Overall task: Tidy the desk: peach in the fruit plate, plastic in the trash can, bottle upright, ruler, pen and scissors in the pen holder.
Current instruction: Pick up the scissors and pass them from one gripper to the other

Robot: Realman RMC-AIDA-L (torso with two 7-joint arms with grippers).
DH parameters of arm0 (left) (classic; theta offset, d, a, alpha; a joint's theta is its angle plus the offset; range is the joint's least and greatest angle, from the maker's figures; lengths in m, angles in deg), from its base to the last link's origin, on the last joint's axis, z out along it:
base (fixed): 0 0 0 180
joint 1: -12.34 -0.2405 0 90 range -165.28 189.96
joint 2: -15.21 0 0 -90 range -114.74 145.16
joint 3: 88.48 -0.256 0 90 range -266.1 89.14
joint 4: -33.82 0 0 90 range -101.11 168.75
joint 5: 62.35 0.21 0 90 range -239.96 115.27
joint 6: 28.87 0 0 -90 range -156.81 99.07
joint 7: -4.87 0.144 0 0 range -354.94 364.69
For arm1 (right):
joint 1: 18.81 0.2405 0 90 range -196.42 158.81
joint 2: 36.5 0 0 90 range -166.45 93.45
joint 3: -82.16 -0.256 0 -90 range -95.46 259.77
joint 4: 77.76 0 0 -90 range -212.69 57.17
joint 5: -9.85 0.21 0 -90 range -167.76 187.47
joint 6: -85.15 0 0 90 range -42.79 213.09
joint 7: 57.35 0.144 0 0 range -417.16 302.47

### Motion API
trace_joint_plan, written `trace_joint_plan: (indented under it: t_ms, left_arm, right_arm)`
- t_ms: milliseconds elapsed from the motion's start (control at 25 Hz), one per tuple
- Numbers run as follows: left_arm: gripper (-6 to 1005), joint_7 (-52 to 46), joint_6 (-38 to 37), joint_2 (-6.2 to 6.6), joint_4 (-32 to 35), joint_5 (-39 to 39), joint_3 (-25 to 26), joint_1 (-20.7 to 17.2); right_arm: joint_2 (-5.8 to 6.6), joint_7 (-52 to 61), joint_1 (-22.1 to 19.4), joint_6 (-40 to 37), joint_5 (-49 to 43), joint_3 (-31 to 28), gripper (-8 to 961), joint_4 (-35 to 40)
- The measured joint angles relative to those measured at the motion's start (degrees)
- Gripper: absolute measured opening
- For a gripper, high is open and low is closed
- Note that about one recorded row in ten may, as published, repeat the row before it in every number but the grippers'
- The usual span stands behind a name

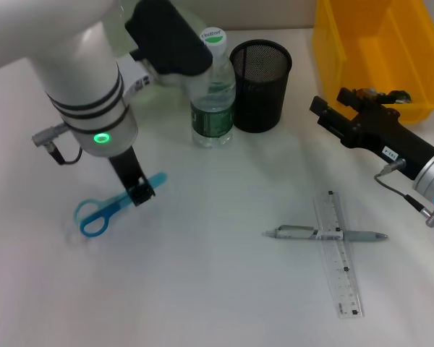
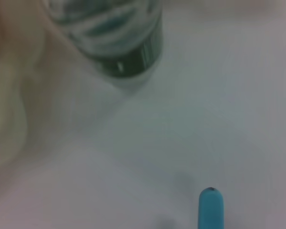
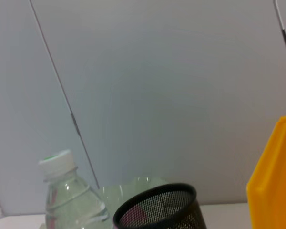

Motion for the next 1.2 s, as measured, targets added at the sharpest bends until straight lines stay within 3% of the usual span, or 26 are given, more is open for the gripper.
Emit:
trace_joint_plan:
  t_ms: [40, 120, 200, 280, 720, 1000, 1120, 1200]
  left_arm:
    - [221, 0.0, 0.0, 0.0, 0.0, 0.0, 0.0, 0.0]
    - [221, -0.05, -1.17, 0.19, 7.86, 0.02, 0.85, -2.74]
    - [221, -0.05, -1.17, 0.19, 7.86, 0.02, 0.85, -2.74]
    - [221, -0.07, -2.12, 0.25, 14.93, 0.03, 2.61, -5.34]
    - [221, -0.04, -2.56, 0.26, 31.7, -1.24, 8.04, -12.42]
    - [221, 0.4, 0.13, 0.31, 35.06, -6.48, 12.38, -15.33]
    - [221, 2.65, 3.12, 0.4, 37.38, -14.81, 16.39, -18.48]
    - [221, 2.65, 3.12, 0.4, 37.38, -14.81, 16.39, -18.48]
  right_arm:
    - [0.01, 0.0, -0.01, -0.07, 0.0, -0.29, 652, 0.02]
    - [0.07, 0.0, -0.08, -0.27, 0.0, -0.82, 652, 0.06]
    - [0.08, 0.0, -0.09, -0.3, 0.0, -0.87, 652, 0.06]
    - [0.09, 0.0, -0.1, -0.35, 0.0, -0.89, 652, 0.02]
    - [0.1, 0.0, -0.1, -0.41, 0.0, -0.93, 652, -0.19]
    - [0.09, 0.0, -0.1, -0.43, 0.0, -0.93, 652, -0.7]
    - [0.09, 0.0, -0.22, -0.45, 0.0, -0.93, 652, -1.16]
    - [0.09, 0.0, -0.32, -0.58, 0.0, -0.93, 652, -1.41]
